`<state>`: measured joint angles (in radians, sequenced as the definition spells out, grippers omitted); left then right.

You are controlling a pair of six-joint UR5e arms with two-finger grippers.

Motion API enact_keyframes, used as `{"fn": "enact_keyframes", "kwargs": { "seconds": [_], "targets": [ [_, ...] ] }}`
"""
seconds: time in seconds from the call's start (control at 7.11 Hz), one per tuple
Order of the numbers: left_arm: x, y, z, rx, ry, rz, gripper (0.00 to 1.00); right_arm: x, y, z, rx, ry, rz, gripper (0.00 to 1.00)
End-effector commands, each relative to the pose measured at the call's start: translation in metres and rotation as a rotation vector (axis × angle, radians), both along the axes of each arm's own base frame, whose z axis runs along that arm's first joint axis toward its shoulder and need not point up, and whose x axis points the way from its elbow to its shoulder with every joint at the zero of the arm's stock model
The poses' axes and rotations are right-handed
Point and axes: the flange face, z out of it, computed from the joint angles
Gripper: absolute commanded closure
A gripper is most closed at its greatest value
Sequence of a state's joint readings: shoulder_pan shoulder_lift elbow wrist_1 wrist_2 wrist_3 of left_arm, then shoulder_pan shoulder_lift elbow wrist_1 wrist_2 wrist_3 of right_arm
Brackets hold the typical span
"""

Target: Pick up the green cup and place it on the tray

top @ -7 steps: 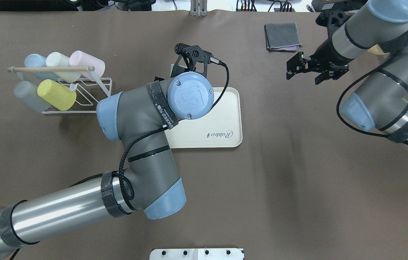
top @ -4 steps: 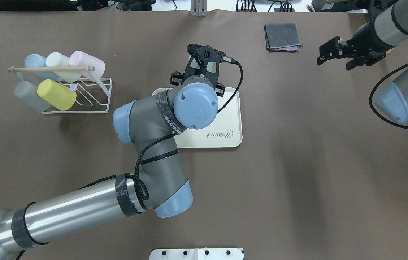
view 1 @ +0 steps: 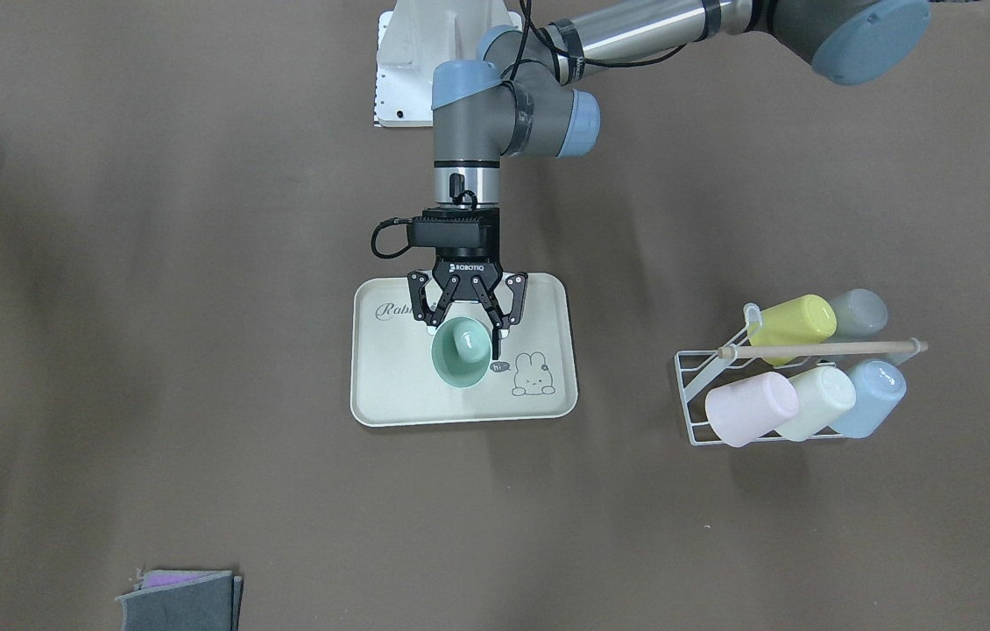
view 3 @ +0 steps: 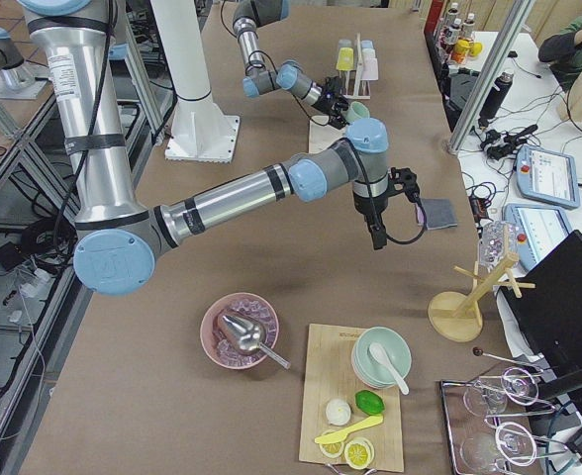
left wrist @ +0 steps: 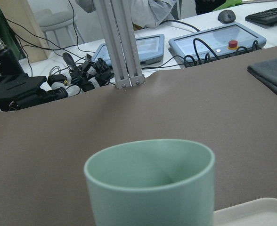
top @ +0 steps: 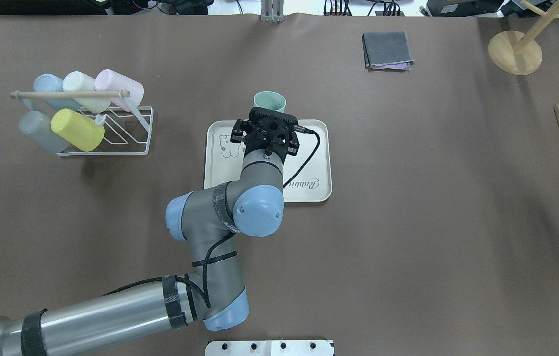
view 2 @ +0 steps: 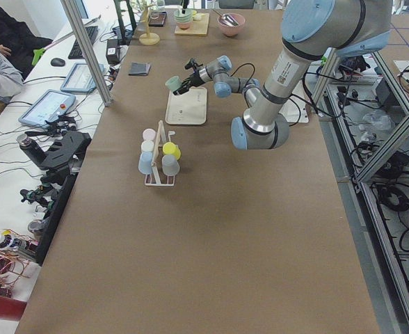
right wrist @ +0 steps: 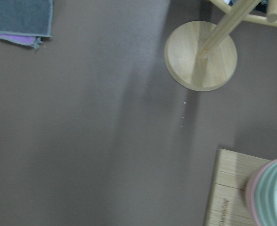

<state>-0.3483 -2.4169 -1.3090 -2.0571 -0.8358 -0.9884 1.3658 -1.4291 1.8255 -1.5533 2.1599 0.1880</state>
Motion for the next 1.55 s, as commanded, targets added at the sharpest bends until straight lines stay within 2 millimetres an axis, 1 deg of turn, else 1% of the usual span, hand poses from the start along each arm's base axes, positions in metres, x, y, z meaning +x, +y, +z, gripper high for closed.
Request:
{"fn": "enact_keyframes", "kwargs": {
  "seconds": [0.0, 0.14, 0.28, 0.42, 0.56, 0.7, 0.84, 0.98, 1.27, 1.41],
  "targets": [
    [0.034, 0.017, 0.013, 0.007, -0.013, -0.044, 0.83, 0.063, 0.033, 0.061, -0.045, 0.068, -0.050, 0.00],
    [0.038, 0.016, 0.020, -0.005, -0.005, -0.056, 0.83, 0.090, 0.055, 0.091, -0.117, 0.044, -0.001, 0.00],
    [0.044, 0.013, 0.033, -0.026, 0.005, -0.078, 0.83, 0.096, 0.077, 0.129, -0.201, 0.031, 0.014, 0.00],
    [0.046, 0.014, 0.034, -0.034, 0.021, -0.090, 0.83, 0.096, 0.085, 0.147, -0.240, 0.029, 0.015, 0.00],
    [0.049, 0.020, 0.036, -0.035, 0.045, -0.109, 0.83, 0.093, 0.083, 0.140, -0.234, -0.007, 0.010, 0.00],
    [0.053, 0.027, 0.037, -0.034, 0.061, -0.124, 0.83, 0.092, 0.082, 0.139, -0.265, -0.030, 0.027, 0.00],
    [0.055, 0.028, 0.041, -0.035, 0.055, -0.124, 0.83, 0.090, 0.080, 0.133, -0.307, -0.076, 0.082, 0.00],
    [0.056, 0.029, 0.039, -0.036, 0.057, -0.121, 0.83, 0.088, 0.080, 0.130, -0.329, -0.095, 0.115, 0.00],
    [0.058, 0.031, 0.041, -0.036, 0.055, -0.120, 0.83, 0.088, 0.083, 0.132, -0.334, -0.095, 0.115, 0.00],
    [0.060, 0.029, 0.046, -0.039, 0.045, -0.120, 0.83, 0.088, 0.084, 0.133, -0.334, -0.094, 0.114, 0.00]
  ]
}}
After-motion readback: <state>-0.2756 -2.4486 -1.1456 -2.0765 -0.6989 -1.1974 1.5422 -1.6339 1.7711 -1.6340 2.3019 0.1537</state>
